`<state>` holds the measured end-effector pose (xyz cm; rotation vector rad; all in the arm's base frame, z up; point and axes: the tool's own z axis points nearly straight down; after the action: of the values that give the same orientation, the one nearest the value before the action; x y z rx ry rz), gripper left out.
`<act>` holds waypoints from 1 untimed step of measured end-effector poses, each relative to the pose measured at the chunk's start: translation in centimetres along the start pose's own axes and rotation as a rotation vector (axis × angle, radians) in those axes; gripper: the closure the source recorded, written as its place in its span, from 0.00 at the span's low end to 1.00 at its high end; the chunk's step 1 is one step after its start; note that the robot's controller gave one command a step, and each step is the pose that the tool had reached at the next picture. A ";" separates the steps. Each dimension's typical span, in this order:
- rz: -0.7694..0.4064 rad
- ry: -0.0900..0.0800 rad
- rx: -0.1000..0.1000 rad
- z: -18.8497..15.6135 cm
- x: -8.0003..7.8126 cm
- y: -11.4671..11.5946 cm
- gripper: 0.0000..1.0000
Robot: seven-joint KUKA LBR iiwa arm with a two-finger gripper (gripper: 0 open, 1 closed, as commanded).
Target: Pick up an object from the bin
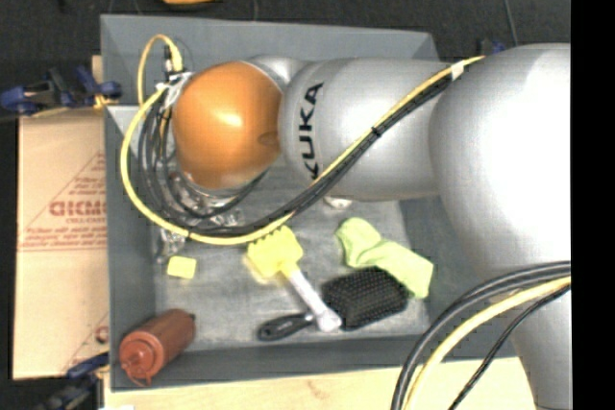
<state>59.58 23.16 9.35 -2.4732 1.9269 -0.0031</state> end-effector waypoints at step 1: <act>-0.323 0.000 -0.004 1.6 0.6 2.0 0.00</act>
Offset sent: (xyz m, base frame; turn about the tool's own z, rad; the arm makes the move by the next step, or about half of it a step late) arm -0.0486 0.0007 -0.0227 -0.4194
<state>57.78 22.10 7.73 -2.7543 1.5055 -0.0011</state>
